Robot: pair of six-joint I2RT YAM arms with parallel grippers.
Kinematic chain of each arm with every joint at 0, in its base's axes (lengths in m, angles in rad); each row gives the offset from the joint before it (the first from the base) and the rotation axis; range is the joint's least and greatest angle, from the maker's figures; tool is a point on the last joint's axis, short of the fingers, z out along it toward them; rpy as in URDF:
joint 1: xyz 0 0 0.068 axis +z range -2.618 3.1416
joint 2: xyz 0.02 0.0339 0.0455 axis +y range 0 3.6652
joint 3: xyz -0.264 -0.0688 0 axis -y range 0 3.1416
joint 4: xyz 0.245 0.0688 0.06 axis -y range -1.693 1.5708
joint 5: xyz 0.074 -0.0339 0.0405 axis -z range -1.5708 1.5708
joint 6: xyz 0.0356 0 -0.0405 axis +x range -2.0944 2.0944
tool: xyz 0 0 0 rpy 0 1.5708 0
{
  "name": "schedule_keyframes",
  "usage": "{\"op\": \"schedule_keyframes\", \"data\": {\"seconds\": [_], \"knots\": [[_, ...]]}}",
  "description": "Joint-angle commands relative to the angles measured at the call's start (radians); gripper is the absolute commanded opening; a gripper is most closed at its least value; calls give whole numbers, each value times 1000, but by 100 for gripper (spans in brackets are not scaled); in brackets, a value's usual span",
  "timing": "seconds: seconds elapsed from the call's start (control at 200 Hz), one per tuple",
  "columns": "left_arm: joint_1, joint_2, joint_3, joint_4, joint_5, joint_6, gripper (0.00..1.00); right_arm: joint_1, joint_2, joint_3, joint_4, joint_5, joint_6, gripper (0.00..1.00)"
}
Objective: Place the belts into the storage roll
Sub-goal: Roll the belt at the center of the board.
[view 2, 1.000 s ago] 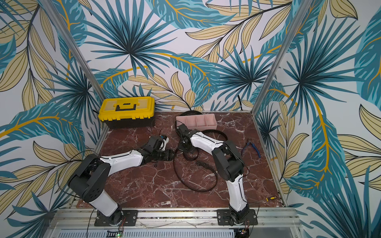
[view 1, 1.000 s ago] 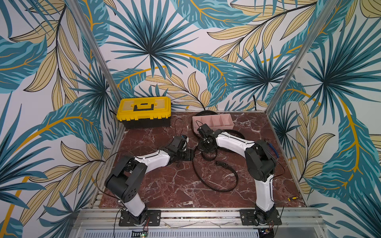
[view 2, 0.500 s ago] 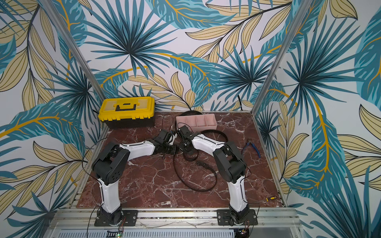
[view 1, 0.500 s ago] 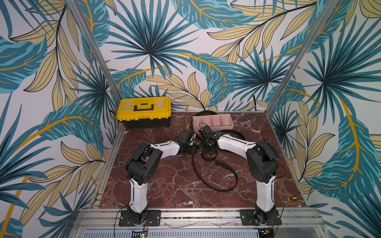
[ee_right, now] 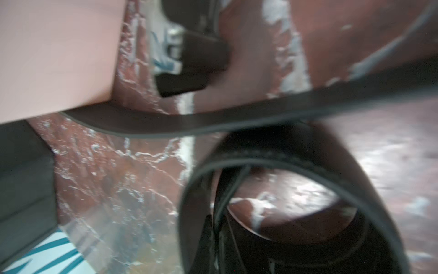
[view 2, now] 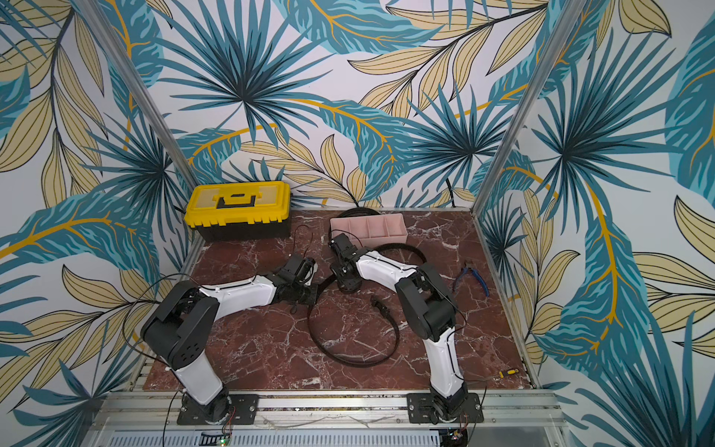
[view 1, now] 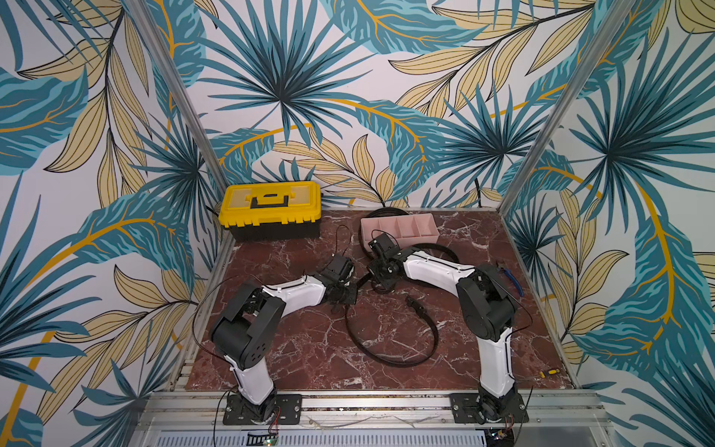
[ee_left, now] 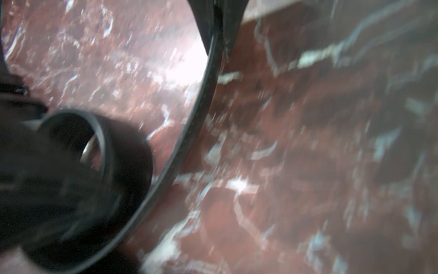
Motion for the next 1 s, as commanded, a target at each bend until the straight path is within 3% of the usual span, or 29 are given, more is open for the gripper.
{"op": "schedule_keyframes", "data": {"seconds": [0.0, 0.195, 0.26, 0.335, 0.511, 0.606, 0.831, 0.996], "knots": [[1, -44, -24, -239, -61, -37, 0, 1, 62, 34, 10, 33, 55, 0], [3, -16, -56, -230, 47, 25, 0, 11, 113, 11, 115, -38, 52, 0], [3, -2, -63, -181, 122, 54, 6, 16, 137, -8, 157, -82, 49, 0], [3, 8, -58, -152, 193, 113, 18, 20, 157, -26, 165, -115, 38, 0], [41, -87, -46, -150, 184, 183, 47, 21, 160, -80, 154, -110, 19, 0], [94, -147, -23, -156, 205, 208, 55, 19, 170, -84, 153, -113, 18, 0], [178, -125, 123, -173, 181, 333, 59, 18, 185, -55, 127, -123, 1, 0], [190, 43, 277, -128, 316, 494, 62, 16, 190, -54, 118, -128, -3, 0]]}}
